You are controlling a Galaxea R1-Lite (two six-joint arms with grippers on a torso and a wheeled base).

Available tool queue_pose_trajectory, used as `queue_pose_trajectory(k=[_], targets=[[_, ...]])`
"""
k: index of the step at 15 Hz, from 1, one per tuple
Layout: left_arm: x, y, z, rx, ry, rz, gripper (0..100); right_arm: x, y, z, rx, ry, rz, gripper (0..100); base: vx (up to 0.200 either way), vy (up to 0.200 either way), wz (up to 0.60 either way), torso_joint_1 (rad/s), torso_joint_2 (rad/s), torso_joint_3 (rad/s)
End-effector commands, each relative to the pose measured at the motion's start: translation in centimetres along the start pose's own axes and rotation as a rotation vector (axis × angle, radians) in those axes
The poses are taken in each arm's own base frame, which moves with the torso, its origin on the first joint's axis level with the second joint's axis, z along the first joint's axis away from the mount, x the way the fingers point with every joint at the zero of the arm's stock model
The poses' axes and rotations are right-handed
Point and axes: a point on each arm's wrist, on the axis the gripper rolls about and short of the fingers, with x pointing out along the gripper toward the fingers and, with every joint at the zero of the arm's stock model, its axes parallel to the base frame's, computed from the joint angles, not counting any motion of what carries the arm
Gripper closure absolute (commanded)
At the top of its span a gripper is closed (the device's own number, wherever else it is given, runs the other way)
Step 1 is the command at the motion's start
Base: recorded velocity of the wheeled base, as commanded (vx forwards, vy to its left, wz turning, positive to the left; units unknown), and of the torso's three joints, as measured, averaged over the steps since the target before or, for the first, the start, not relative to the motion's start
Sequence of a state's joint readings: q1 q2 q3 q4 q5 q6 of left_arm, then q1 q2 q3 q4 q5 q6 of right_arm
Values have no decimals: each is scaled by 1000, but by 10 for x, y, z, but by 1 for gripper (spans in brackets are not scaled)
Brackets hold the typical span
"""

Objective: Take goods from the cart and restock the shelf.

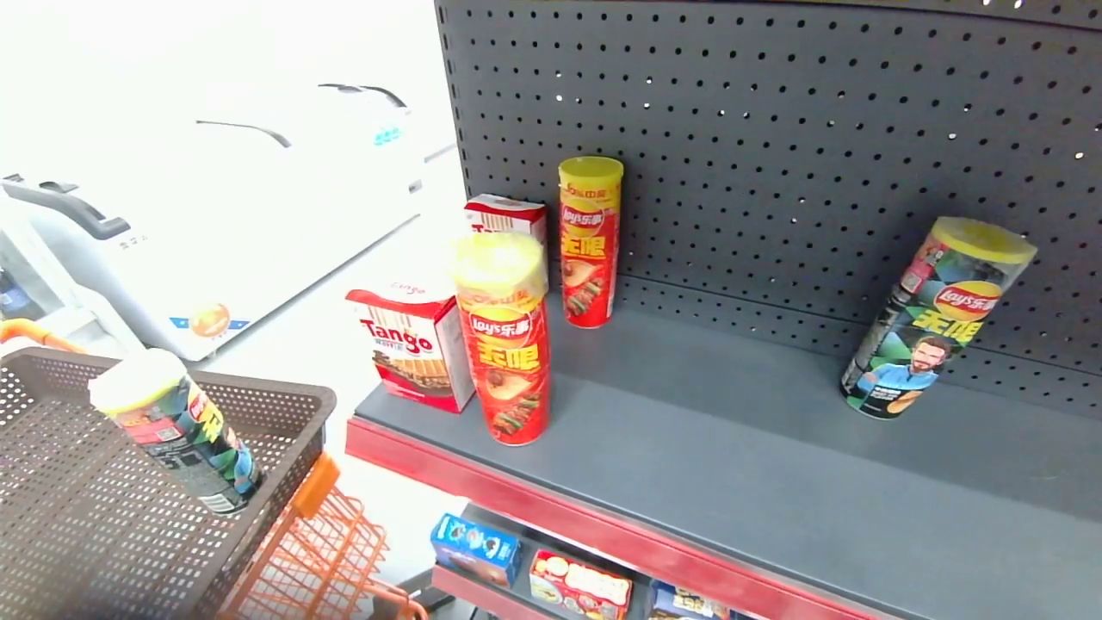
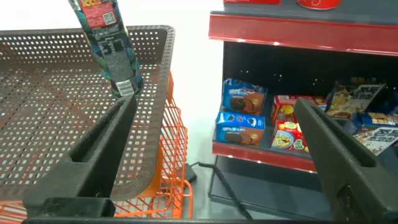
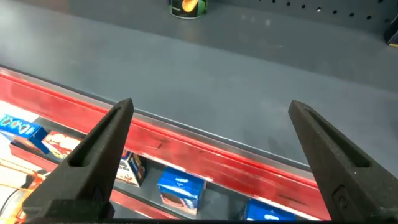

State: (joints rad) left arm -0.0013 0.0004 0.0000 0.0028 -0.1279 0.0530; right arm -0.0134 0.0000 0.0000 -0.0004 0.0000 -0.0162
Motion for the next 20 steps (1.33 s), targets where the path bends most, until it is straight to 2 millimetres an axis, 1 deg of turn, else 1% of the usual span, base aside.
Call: queue_pose_trajectory(k=[1,8,9,10,11,12,13,14,15,16,17,18,20], targets=[[0,0,0,4,0,-1,0,0,0,0,-1,-1,0,0,0,0,0,0,0,0],[0,0,1,4,1,17,0,0,0,0,4,-1,0,0,0,0,0,0,0,0],[-7,2,27,30,-62,87,0,0,0,0,4,-1,0,0,0,0,0,0,0,0],[-4,5,53,40,-21,116,0,0,0,0,4,-1,0,0,0,0,0,0,0,0],[3,7,75,36,32,132,0,0,0,0,4,-1,0,0,0,0,0,0,0,0],[11,10,86,36,80,165,0,0,0,0,4,-1,0,0,0,0,0,0,0,0],[20,12,87,35,127,185,0,0,0,0,4,-1,0,0,0,0,0,0,0,0],[30,14,93,39,169,204,0,0,0,0,4,-1,0,0,0,0,0,0,0,0],[35,15,97,43,178,236,0,0,0,0,4,-1,0,0,0,0,0,0,0,0],[45,20,96,25,243,372,0,0,0,0,4,-1,0,0,0,0,0,0,0,0],[51,23,98,8,258,422,0,0,0,0,4,-1,0,0,0,0,0,0,0,0],[61,29,95,-11,305,441,0,0,0,0,4,-1,0,0,0,0,0,0,0,0],[74,35,93,-40,347,402,0,0,0,0,4,-1,0,0,0,0,0,0,0,0]])
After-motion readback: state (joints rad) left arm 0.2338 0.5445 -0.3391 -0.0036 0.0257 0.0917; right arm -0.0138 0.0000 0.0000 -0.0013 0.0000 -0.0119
